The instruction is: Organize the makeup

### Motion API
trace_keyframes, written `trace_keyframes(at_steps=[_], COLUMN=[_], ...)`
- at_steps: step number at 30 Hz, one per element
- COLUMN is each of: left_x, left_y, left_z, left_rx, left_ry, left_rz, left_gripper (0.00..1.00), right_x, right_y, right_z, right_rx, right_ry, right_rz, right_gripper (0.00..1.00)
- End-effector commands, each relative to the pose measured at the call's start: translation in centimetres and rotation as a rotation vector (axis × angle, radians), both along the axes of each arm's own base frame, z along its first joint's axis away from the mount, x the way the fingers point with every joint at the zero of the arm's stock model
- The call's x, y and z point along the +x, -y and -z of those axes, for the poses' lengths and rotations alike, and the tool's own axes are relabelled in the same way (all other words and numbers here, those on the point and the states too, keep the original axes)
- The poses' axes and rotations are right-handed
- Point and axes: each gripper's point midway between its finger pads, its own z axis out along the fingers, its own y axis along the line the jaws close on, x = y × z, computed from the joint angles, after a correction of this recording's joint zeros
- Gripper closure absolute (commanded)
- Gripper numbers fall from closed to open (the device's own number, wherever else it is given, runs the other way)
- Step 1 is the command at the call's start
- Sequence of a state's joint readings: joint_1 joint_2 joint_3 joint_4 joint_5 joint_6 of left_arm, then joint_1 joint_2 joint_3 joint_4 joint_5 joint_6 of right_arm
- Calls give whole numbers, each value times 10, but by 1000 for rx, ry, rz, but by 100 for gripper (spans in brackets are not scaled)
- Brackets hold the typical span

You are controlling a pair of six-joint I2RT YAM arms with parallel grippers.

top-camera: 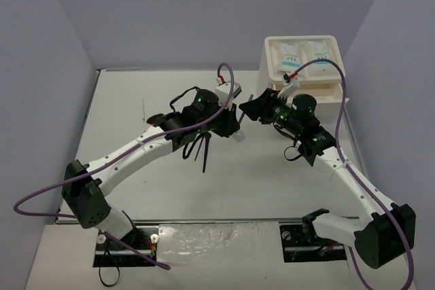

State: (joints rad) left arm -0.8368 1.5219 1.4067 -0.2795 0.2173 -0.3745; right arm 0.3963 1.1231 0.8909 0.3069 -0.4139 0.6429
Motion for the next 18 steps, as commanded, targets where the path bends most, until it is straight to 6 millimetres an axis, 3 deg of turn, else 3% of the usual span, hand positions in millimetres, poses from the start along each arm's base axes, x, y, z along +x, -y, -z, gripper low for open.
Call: trace_keyframes(at_steps=[1, 7, 11, 14, 18], left_x=[-2, -1, 0, 0, 7], left_y=[8, 7, 4, 0, -12], left_z=[-54, -56, -52, -50, -50], left_rx=[-133, -134, -120, -111, -88], left_ry=[90, 90, 84, 79, 91], left_rz=[11, 3, -10, -26, -94], left_gripper=[100, 100, 100, 84, 55], right_x=[7, 11, 13, 16, 21], right_y=[-7, 0, 3, 8, 24], right_z=[-40, -34, -34, -34, -41], right_rx=[47, 10, -2, -13, -25], right_ry=[120, 110, 111, 115, 134], right_rz=[1, 48, 69, 103, 192], right_gripper=[64, 100, 100, 100, 100])
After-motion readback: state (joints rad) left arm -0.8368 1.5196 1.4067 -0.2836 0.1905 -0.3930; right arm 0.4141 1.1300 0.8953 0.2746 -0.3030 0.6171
